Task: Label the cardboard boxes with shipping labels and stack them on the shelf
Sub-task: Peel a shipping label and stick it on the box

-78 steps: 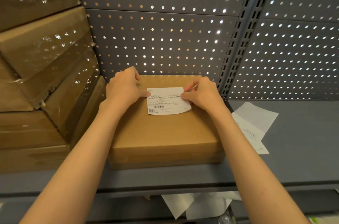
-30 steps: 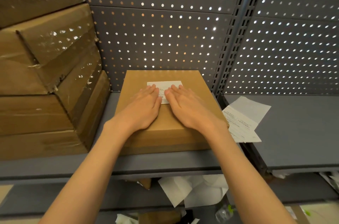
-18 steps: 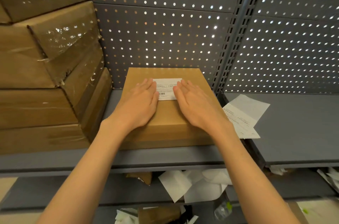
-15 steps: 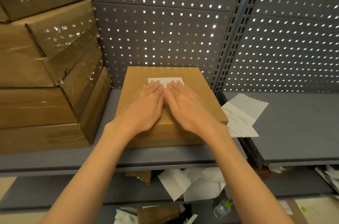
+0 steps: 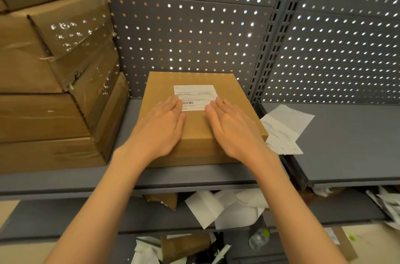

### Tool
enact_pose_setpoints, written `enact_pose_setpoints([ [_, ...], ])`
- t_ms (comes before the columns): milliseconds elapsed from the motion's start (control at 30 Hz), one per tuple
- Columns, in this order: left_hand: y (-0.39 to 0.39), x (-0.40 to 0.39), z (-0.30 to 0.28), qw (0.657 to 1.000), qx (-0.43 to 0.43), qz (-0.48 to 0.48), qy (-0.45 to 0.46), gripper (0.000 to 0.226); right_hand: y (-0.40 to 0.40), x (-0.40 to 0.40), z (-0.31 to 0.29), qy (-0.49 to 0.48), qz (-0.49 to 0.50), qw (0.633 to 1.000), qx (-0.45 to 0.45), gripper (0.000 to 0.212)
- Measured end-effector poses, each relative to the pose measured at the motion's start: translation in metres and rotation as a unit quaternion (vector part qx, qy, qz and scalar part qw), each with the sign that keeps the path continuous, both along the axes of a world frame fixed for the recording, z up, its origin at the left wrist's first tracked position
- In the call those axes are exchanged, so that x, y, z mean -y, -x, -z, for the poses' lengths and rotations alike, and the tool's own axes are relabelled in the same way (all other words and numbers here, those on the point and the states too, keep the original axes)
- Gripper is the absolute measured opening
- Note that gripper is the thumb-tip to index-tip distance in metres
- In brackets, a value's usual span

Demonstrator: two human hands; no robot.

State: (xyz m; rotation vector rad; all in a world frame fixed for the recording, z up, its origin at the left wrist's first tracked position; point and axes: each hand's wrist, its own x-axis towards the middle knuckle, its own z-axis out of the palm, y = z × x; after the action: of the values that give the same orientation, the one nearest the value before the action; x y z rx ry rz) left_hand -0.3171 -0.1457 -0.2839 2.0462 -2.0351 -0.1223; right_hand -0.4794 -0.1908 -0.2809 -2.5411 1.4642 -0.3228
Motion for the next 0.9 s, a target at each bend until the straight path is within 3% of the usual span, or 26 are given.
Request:
enact_pose_setpoints([
  [500, 0.011, -0.012, 0.003, 0.999, 0.021, 0.002, 0.037, 0.051, 0.002, -0.008, 0.002, 0.05, -0.022, 0.998, -0.012, 0.048],
  [900, -0.018, -0.023, 0.005, 0.998, -0.009, -0.041, 0.043, 0.055, 0.027, -0.005, 0.002, 0.074, 0.033, 0.997, 0.008, 0.046],
])
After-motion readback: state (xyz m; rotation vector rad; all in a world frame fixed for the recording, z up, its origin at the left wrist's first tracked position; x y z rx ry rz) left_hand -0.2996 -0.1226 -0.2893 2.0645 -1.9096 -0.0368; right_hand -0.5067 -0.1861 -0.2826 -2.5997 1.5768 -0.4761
